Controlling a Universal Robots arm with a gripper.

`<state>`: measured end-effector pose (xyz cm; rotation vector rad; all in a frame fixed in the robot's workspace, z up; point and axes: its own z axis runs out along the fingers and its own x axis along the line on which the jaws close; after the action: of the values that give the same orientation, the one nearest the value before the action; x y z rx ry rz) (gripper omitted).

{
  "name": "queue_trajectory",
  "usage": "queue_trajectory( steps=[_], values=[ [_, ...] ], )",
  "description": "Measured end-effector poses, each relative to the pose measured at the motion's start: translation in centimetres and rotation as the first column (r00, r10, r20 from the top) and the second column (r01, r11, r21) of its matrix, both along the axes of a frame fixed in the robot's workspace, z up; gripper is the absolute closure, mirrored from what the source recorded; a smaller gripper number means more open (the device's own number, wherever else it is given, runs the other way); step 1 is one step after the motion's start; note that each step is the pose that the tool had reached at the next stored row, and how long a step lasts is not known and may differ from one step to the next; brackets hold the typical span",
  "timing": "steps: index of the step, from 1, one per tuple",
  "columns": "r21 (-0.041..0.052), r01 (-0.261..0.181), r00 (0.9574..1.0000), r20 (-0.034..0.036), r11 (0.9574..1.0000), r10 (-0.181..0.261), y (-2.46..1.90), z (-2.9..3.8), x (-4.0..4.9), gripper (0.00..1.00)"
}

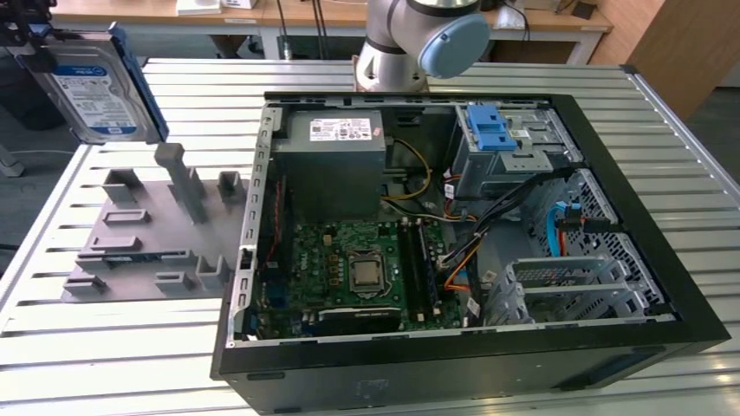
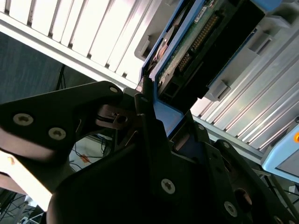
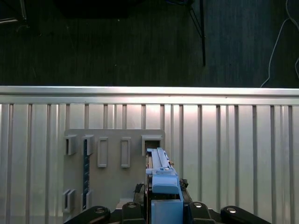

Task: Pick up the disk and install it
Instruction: 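Pick up the disk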

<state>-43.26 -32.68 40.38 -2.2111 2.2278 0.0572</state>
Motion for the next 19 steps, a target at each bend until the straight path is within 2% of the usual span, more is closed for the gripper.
queue_trajectory(
  steps=[19],
  values=[
    [0.0,0.0,1.0,0.0001,1.0,0.0,0.0,1.28,0.0,0.64]
  ],
)
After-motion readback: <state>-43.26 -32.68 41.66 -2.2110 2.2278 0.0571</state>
